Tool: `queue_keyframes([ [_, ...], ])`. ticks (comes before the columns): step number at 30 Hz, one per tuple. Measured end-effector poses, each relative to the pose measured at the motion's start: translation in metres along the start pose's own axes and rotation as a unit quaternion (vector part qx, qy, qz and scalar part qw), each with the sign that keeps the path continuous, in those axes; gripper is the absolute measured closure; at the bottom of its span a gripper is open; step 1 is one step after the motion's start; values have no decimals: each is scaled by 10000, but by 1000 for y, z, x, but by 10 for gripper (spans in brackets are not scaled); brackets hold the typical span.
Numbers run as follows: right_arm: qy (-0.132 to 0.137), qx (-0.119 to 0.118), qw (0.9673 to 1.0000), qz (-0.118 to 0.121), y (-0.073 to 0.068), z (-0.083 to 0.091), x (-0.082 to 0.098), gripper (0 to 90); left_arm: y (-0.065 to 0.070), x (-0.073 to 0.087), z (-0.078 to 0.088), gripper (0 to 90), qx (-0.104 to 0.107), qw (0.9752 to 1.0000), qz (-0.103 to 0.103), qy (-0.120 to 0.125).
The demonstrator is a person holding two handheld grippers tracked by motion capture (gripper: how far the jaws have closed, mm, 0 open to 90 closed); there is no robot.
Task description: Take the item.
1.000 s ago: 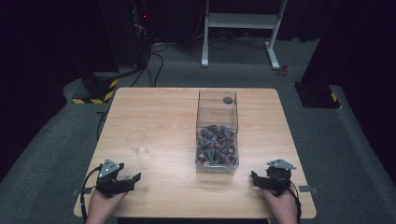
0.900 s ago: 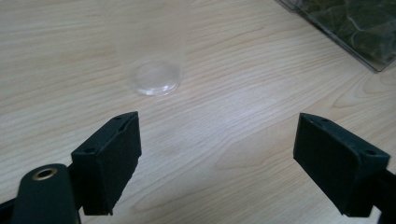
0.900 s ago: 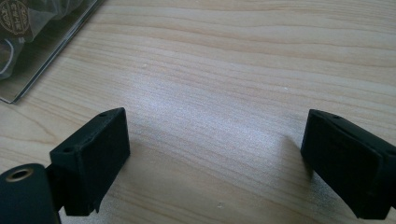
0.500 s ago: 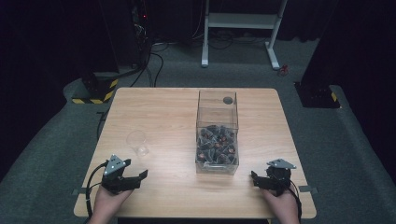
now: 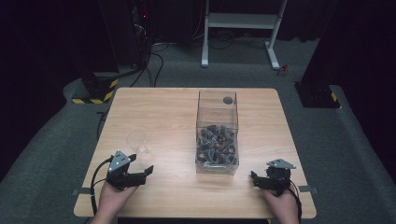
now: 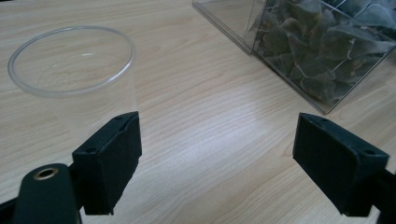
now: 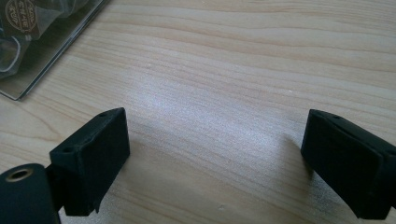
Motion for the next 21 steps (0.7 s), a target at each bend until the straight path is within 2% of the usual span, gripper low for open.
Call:
queue_keyframes([
  [4, 0, -2, 10000, 1, 0, 0, 0, 78, 4, -5, 0, 165, 69, 10000, 6, 44],
  [16, -1, -8, 10000, 11, 0, 0, 0, 78, 13, -21, -4, 171, 154, 9996, -165, 174],
  [21, -7, -18, 10000, 3, -1, 0, 0, 78, 18, -25, -6, 173, 220, 9995, -151, 197],
])
Point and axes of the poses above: each handheld gripper's, and its own axes: z roughly backward along the jaws, x roughly out of its underside, y roughly to its right, the point moved 4 cm from there along -z, roughly forward along the jaws, and after that the axes turned 8 degrees about -x, right-handed, at the moved point
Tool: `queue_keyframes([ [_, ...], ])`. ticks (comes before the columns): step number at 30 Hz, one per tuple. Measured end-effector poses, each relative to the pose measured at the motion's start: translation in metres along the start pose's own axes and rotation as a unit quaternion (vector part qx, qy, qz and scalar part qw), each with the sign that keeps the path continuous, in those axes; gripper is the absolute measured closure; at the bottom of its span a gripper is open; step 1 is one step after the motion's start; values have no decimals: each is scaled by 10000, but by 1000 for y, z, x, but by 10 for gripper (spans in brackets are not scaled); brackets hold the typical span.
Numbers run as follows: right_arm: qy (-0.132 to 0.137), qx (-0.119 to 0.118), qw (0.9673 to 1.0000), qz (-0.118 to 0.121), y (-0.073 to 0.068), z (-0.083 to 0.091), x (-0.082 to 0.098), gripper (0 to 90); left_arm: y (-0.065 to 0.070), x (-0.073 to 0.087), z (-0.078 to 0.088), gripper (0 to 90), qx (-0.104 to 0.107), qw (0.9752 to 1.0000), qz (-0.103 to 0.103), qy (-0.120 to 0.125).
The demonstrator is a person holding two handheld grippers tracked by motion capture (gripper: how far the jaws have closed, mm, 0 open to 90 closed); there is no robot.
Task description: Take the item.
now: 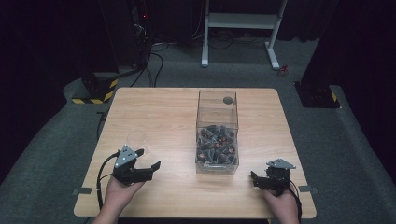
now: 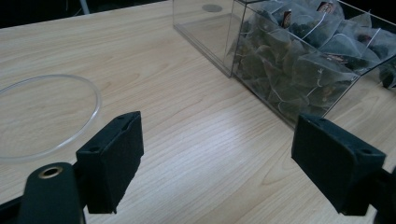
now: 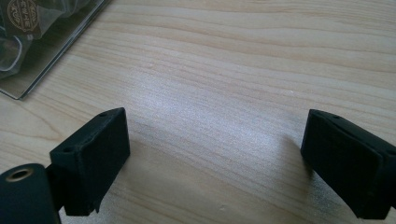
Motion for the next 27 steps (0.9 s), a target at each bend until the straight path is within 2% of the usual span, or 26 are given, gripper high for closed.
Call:
queue_keyframes([
  [27, 6, -18, 10000, 33, 0, 0, 0, 81, 26, -29, -10, 187, 316, 9992, -170, 200],
])
Point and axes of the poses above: each handheld gripper's, and its own axes: z roughly backward along the jaws, x roughly out of its underside, y roughly to its right, the point moved 4 cm from there along -z, roughly forward along the jaws, and after that the axes turned 8 degrees about -x, right-handed, at the moved point
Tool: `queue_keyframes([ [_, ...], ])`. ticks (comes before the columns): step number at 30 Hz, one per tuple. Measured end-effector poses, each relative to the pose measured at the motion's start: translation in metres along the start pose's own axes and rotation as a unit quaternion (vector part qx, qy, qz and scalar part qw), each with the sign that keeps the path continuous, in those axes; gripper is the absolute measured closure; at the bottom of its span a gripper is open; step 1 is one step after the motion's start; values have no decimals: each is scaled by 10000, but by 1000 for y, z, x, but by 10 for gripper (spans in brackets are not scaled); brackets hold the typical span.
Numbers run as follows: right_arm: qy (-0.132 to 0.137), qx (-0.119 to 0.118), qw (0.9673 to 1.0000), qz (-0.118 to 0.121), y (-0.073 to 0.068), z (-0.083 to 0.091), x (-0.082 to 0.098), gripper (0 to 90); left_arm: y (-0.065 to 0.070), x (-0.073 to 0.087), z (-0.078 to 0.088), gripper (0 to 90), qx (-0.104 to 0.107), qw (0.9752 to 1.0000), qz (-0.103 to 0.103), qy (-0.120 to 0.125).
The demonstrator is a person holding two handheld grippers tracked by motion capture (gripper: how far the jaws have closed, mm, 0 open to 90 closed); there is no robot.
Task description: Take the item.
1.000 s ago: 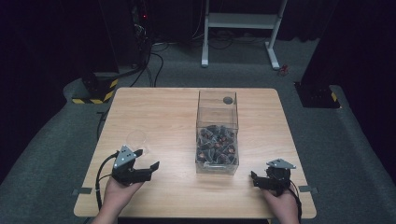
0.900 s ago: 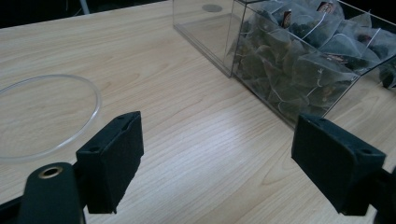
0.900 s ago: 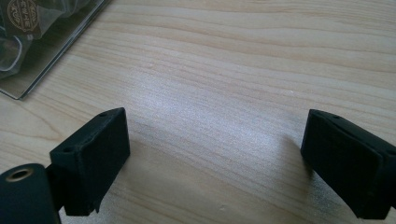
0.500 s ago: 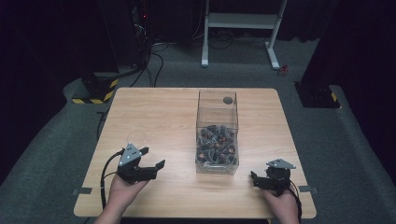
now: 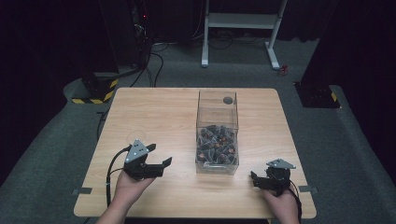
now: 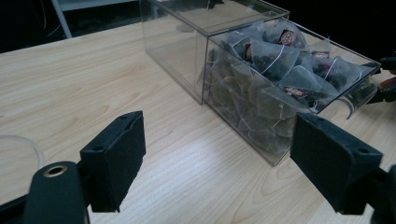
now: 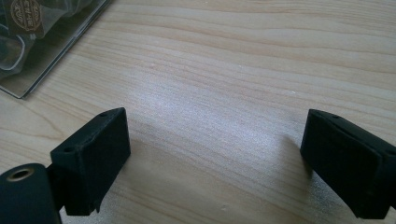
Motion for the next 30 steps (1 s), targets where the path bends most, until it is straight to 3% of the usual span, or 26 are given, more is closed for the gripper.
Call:
queue_keyframes([
  [30, -2, -15, 10000, 3, 0, 0, 0, 83, 19, -23, -27, 204, 302, 9995, -107, -2],
])
Point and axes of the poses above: each handheld gripper's, and its own axes: z roughly backward along the jaws, x roughly out of its underside, y roughly to its right, the point moved 4 cm from there along -z, roughly forward along the jaws, and after that the axes turned 8 degrees about -x, right-handed, at the moved point
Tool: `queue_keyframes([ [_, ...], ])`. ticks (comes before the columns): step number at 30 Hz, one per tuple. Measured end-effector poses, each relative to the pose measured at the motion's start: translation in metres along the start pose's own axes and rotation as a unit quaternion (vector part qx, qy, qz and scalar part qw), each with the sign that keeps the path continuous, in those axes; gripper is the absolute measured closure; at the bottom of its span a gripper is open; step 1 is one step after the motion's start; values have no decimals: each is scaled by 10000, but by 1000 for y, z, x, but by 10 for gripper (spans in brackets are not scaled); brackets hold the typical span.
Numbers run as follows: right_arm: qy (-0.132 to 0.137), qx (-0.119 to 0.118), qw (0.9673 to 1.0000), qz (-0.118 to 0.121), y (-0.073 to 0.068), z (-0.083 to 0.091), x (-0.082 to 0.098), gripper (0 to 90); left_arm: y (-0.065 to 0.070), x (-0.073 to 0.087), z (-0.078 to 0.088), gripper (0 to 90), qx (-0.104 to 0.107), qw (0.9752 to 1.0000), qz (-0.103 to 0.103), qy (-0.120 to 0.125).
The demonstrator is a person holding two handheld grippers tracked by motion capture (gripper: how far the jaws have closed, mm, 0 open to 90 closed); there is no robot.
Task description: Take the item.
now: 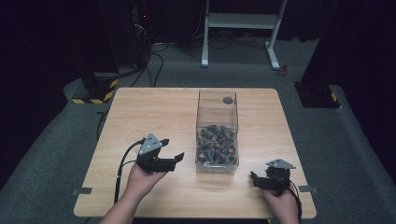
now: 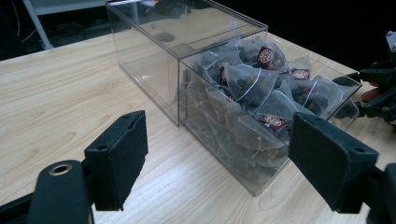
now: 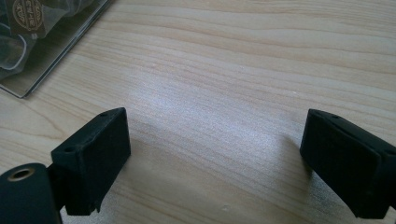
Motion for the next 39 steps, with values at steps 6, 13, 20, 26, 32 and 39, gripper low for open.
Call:
queue_keyframes([
  [6, -1, -1, 10000, 1, 0, 0, 0, 83, 3, -5, -7, 212, 54, 10000, 8, -13],
  [13, -1, -3, 10000, 3, 0, 0, 0, 83, 5, -11, -13, 213, 102, 9999, 15, -12],
  [20, -3, -12, 10000, 12, 0, 0, 0, 83, 7, -15, -21, 222, 177, 9998, 81, 11],
  [26, -3, -13, 10000, 13, 0, 0, 0, 83, 9, -16, -29, 225, 216, 9997, 70, -50],
  [32, -6, -24, 10000, 20, 0, 0, 0, 83, 13, -21, -35, 230, 265, 9996, 42, -39],
  [39, -11, -37, 10000, 25, -1, 0, 0, 84, 17, -26, -46, 241, 375, 9992, 99, -19],
])
Point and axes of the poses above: each handheld gripper's, and its own axes: z roughly backward along the jaws, x roughly out of its underside, y roughly to its right, the point moved 4 cm from there along -z, roughly forward along the jaws, and after that the axes turned 8 degrees about -x, right-handed, at the moved point
